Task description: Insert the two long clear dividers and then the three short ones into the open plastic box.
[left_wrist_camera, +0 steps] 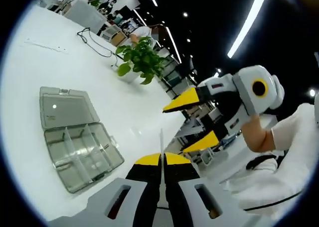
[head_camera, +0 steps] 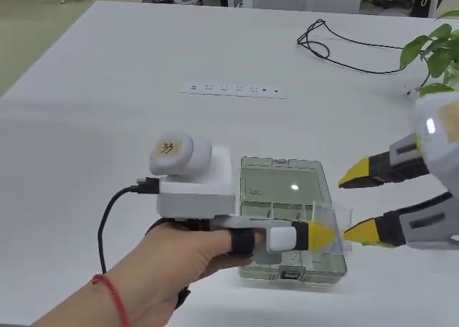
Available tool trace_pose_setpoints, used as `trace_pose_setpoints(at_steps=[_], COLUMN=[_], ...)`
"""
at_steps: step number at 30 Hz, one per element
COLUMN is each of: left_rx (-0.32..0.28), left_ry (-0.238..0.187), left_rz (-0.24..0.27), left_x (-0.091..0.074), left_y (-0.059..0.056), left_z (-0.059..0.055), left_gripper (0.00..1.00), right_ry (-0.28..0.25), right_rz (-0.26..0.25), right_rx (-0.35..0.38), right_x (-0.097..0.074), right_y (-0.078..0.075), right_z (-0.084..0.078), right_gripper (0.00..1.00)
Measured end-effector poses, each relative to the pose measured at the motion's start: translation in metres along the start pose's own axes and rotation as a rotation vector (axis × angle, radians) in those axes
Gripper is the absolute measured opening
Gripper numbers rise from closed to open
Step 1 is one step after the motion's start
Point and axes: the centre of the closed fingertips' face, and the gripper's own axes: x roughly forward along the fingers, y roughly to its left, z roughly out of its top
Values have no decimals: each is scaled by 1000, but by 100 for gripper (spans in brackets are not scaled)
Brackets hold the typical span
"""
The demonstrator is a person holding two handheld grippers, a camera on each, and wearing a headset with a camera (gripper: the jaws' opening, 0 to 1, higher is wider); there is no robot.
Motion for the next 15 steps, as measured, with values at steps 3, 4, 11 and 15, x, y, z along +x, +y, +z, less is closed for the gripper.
trace_pose_setpoints(at_steps=[3,4,11,15], left_rx=[124,167,291,326], left_ry=[28,29,56,39], left_rz=[-55,-74,-130,-166], left_x=[0,0,0,-2], left_y=[-10,-14,-25,-30], left_z=[-7,-8,-18,-18], left_gripper=[0,0,0,0], right_ry=[-56,-60,-78,-84], right_rz=[127,164,357,409], right_rx=[64,66,101,117], right_x=[-2,-2,3,5], right_y=[8,12,34,38], right_z=[2,1,-1,-1], right_gripper=[25,24,16,14])
